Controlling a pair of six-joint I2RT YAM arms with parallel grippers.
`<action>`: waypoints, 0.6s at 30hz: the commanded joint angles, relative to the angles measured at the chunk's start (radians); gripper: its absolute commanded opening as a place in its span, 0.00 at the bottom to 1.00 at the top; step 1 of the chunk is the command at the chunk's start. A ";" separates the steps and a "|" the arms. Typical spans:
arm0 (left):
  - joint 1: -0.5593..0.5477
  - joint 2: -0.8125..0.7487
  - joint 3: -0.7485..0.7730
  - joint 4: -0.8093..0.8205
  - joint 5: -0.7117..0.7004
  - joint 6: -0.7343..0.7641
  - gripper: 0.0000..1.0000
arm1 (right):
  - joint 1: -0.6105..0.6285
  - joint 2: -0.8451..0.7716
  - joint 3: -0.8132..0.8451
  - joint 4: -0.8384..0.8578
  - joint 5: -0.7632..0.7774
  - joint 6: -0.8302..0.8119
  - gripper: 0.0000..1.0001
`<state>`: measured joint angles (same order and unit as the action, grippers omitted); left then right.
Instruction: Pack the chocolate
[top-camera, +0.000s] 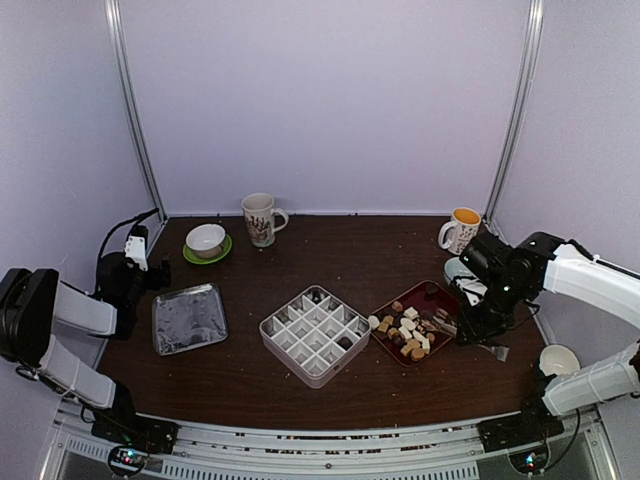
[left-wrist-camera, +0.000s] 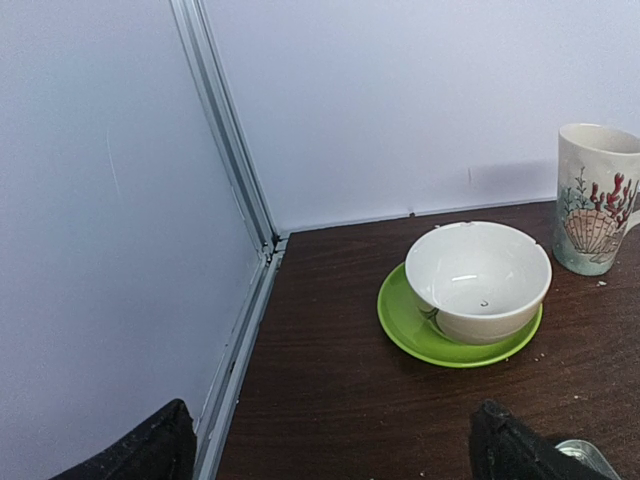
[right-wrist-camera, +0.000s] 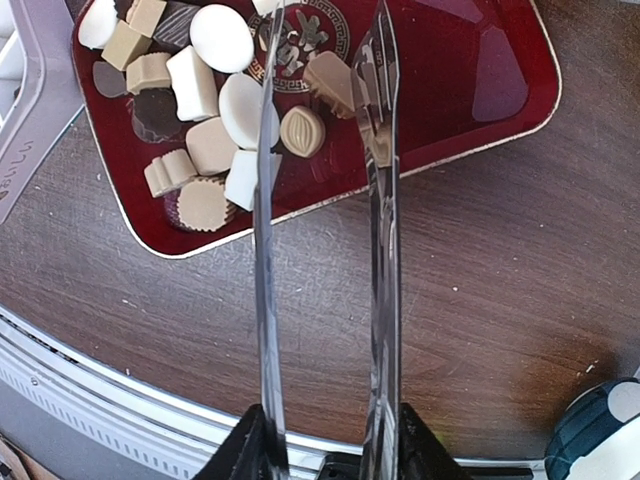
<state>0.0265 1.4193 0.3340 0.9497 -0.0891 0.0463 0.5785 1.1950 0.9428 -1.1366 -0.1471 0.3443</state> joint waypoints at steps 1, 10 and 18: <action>0.009 0.005 -0.001 0.057 0.000 -0.003 0.98 | 0.002 0.003 0.045 -0.031 0.071 -0.010 0.40; 0.008 0.006 -0.001 0.058 0.000 -0.004 0.98 | 0.003 0.024 0.096 -0.080 0.116 -0.033 0.40; 0.008 0.006 -0.001 0.057 0.000 -0.003 0.98 | 0.007 0.048 0.086 -0.075 0.091 -0.030 0.40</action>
<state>0.0265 1.4193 0.3340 0.9497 -0.0891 0.0463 0.5785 1.2377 1.0130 -1.2015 -0.0696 0.3176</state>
